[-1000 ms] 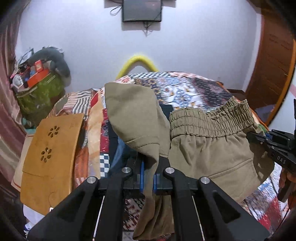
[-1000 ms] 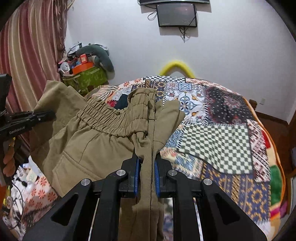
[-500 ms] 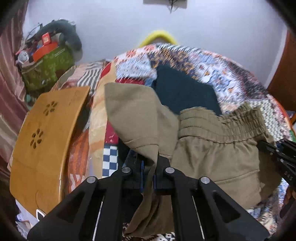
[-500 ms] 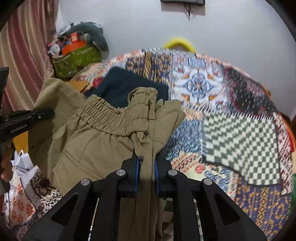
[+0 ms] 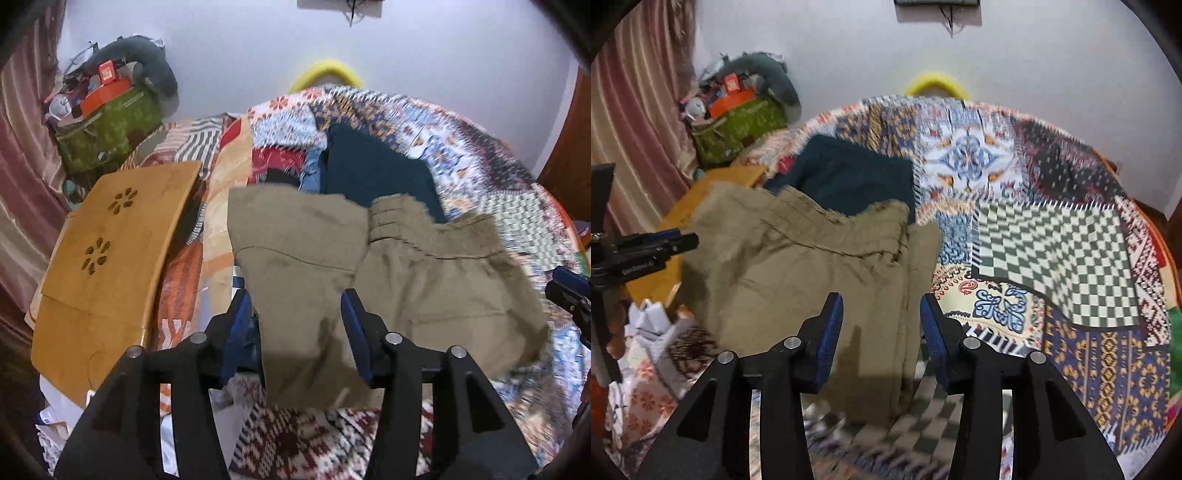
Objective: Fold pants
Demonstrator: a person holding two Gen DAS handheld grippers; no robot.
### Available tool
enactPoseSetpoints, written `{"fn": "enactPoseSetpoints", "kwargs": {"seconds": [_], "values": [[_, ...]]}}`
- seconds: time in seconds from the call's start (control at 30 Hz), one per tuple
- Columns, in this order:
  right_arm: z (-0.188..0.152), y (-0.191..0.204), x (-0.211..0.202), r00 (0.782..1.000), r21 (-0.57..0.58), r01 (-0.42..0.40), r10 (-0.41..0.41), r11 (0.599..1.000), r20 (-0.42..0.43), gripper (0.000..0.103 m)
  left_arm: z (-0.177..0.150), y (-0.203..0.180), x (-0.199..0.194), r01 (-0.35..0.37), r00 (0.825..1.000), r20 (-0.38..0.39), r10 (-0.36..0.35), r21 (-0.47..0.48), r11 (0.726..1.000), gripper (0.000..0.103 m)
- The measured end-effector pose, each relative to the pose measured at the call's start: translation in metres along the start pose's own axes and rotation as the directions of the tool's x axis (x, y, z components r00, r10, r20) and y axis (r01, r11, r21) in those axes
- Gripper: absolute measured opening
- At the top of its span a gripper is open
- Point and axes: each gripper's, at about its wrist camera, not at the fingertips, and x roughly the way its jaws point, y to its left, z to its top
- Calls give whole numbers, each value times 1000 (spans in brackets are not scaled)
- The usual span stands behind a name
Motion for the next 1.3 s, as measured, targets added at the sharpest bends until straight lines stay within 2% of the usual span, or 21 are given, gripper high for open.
{"fn": "enactPoseSetpoints", "kwargs": {"seconds": [0.17, 0.3, 0.43, 0.6, 0.7, 0.8, 0.87, 0.9, 0.97, 1.03, 1.1, 1.17, 1.23, 1.3], "values": [[1, 16, -65, 993, -35, -19, 22, 999, 117, 40, -5, -8, -76, 53, 992, 109, -56, 28, 998, 50], [-1, 30, -131, 970, -53, -38, 50, 998, 237, 40, -14, -17, -148, 95, 972, 213, -103, 44, 994, 50], [-10, 49, -199, 931, -83, -60, 86, 995, 355, 40, -34, -31, -227, 103, 931, 341, -127, 87, 991, 50], [-36, 78, -275, 863, -138, -56, 117, 989, 491, 40, -70, -48, -314, 98, 863, 482, -155, 142, 985, 50], [-54, 95, -307, 826, -165, -57, 139, 985, 546, 40, -98, -56, -358, 71, 818, 558, -144, 151, 986, 50], [-72, 110, -332, 794, -176, -63, 156, 982, 587, 40, -122, -61, -389, 73, 780, 609, -144, 140, 987, 55], [-82, 116, -341, 781, -176, -61, 156, 983, 604, 45, -136, -62, -405, 84, 761, 631, -149, 133, 988, 67], [-88, 121, -347, 774, -174, -66, 160, 982, 612, 51, -143, -63, -412, 87, 753, 641, -151, 130, 988, 70], [-94, 123, -351, 765, -163, -72, 159, 984, 625, 62, -152, -63, -422, 94, 741, 653, -156, 130, 987, 86], [-99, 126, -354, 759, -148, -63, 144, 987, 635, 77, -159, -61, -430, 114, 733, 660, -163, 116, 987, 95], [-102, 127, -356, 761, -142, -49, 129, 989, 636, 84, -165, -60, -436, 123, 729, 664, -163, 107, 987, 99], [-102, 126, -356, 763, -135, -46, 122, 990, 634, 87, -170, -60, -441, 118, 728, 668, -154, 98, 988, 101], [-103, 125, -357, 766, -119, -49, 114, 992, 632, 103, -173, -59, -442, 117, 727, 670, -149, 93, 989, 103], [-106, 126, -357, 766, -106, -37, 96, 994, 636, 103, -177, -59, -444, 115, 729, 669, -144, 87, 990, 103]]}}
